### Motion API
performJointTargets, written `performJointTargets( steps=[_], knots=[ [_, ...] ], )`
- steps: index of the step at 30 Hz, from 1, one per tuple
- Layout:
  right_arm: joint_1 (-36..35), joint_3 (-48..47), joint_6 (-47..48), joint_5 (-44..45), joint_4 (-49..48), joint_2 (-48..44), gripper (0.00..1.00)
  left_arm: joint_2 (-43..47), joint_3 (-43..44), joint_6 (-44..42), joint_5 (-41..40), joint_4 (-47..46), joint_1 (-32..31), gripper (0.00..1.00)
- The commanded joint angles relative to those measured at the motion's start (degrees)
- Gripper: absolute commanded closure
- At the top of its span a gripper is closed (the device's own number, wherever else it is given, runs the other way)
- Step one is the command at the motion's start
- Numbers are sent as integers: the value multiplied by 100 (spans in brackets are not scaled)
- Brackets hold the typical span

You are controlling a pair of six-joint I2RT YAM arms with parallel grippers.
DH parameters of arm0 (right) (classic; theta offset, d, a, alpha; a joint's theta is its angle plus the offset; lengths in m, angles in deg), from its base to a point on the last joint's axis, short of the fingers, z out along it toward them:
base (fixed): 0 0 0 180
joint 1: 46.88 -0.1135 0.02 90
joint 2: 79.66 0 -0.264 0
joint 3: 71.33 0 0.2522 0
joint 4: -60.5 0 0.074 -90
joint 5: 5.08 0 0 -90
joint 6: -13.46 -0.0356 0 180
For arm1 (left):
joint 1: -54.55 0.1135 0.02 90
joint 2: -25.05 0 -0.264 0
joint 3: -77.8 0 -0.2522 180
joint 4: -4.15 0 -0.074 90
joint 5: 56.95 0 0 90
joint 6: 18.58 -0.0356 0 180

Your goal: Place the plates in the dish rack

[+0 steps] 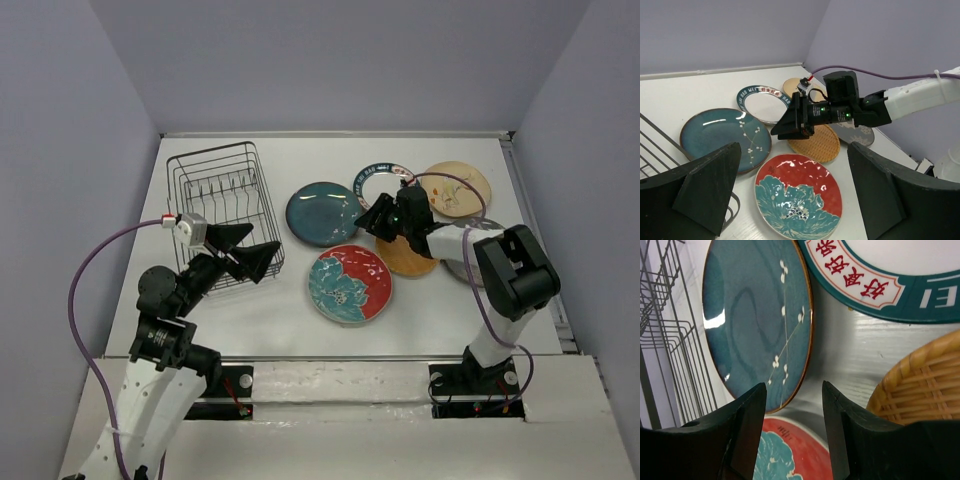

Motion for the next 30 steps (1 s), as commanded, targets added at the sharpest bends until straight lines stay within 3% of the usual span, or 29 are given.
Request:
performJointTargets(
  steps=[1,9,15,22,26,30],
  knots=[
    [-37,-438,-130,133,-439,364,46,114,224,-117,-84,-127,1,1],
    [-37,-834,-366,28,-526,1050,48,131,233,-126,-110,-101,-87,1],
    [-90,-869,-806,-183,-1177,1560,51,149,268,-152,-260,-31,-105,1],
    [-90,-1018,-1078,-306,-1405,1921,70,158,259,-161,-251,-31,-131,1],
    [-143,-931,-1105,-132,-1537,1773,93,166,268,-170,-268,-22,-149,1],
    [-196,-887,-904,202,-1520,1211,93,193,286,-187,-391,31,-149,1]
  ],
)
